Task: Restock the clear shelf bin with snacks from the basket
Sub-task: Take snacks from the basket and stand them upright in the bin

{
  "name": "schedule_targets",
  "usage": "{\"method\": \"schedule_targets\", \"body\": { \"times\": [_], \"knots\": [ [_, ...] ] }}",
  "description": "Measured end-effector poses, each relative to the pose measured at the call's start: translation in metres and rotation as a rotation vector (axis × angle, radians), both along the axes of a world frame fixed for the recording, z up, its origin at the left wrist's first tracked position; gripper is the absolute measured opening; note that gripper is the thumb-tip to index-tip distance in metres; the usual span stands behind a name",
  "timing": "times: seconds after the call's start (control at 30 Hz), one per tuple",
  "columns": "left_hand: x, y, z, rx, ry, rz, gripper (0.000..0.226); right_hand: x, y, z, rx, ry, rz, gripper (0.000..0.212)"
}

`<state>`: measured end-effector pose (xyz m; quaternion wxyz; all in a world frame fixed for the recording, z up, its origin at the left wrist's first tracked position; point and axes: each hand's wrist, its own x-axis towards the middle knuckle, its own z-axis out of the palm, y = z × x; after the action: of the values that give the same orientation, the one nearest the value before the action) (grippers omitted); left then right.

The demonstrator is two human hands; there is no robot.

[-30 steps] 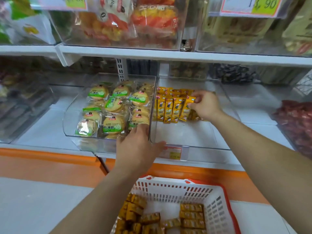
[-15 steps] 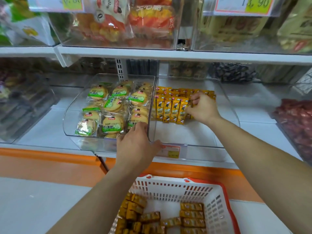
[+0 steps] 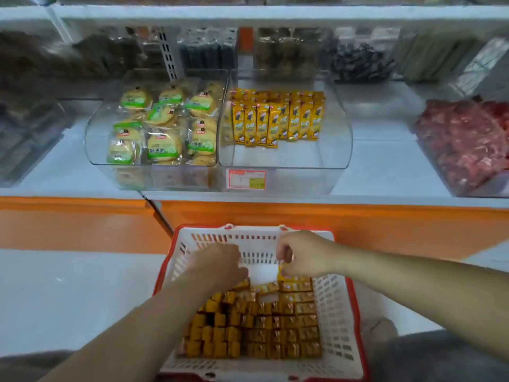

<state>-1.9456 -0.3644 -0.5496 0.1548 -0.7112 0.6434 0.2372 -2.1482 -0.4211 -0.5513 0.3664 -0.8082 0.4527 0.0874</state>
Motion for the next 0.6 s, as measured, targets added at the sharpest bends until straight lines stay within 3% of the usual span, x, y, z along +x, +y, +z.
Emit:
{"method": "schedule_targets", "body": {
  "times": [0.1,0.2,0.23,0.37,0.47,0.6],
  "knots": [
    [0.011,0.006,-0.056,0.112,-0.035,0.049,0.054,-0.008,-0.001,-0.074,0.116,0.176,-0.033,0.033],
    [0.008,0.010,-0.114,0.147,0.042,0.130,0.083,-0.014,-0.013,-0.135,0.116,0.157,-0.190,0.025],
    [0.006,0.010,-0.132,0.153,0.069,0.143,0.085,-0.015,-0.016,-0.153,0.097,0.141,-0.249,0.031],
    [0.001,0.001,-0.185,0.069,0.114,0.093,0.060,-0.014,-0.018,-0.213,0.084,0.148,-0.345,0.061],
    [0.004,-0.014,-0.215,0.012,0.159,0.098,0.057,-0.014,-0.013,-0.246,0.125,0.175,-0.431,0.068],
    [0.014,-0.030,-0.250,0.112,0.153,0.100,0.043,-0.014,-0.007,-0.269,0.034,0.153,-0.506,0.069]
  ]
}}
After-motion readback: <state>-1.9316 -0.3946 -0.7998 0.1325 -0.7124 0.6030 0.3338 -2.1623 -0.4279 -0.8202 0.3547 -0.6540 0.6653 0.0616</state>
